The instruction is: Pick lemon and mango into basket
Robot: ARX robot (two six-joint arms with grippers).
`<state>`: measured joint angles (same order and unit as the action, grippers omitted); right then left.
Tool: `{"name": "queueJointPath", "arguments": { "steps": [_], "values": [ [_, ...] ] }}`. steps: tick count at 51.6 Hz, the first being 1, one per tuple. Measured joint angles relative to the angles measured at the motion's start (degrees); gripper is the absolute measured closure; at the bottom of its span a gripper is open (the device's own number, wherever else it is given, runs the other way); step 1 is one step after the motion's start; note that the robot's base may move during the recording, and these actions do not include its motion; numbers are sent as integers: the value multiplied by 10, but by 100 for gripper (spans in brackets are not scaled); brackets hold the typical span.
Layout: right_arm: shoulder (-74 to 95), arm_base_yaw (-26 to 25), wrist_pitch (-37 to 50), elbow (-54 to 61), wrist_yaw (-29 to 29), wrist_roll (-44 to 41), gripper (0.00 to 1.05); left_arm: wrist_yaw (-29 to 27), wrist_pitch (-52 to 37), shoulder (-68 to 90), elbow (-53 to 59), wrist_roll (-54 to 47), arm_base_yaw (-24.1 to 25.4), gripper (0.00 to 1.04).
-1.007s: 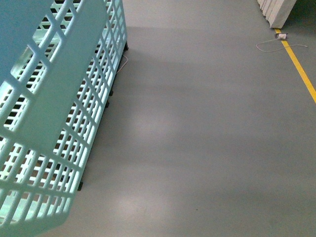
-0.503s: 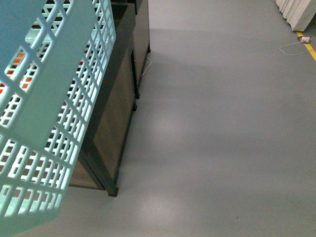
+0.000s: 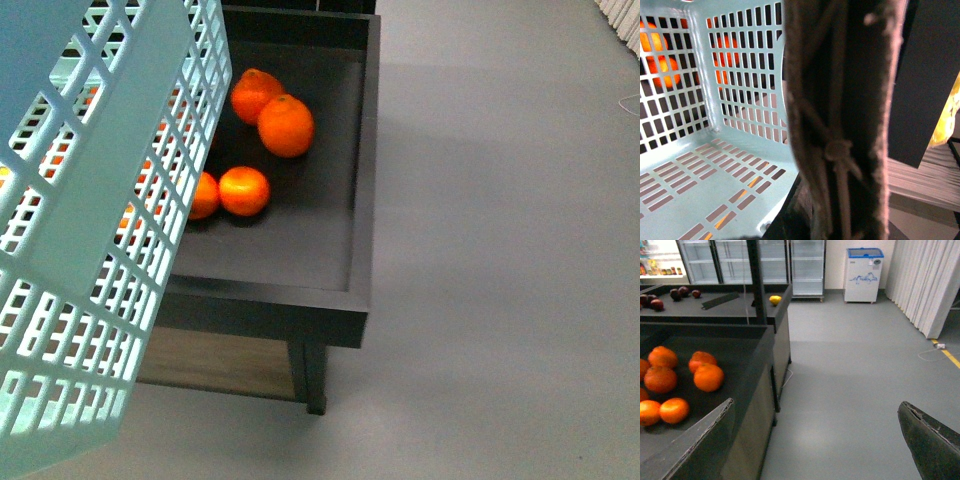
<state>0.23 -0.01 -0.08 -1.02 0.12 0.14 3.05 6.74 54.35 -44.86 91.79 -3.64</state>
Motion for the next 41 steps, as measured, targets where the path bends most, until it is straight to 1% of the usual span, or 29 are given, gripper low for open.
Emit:
{"name": "queueJointPath", "arguments": {
  "steps": [41],
  "values": [
    [0, 0, 0, 0, -1, 0, 9, 0, 0, 0, 0, 0, 1, 100]
  ]
}}
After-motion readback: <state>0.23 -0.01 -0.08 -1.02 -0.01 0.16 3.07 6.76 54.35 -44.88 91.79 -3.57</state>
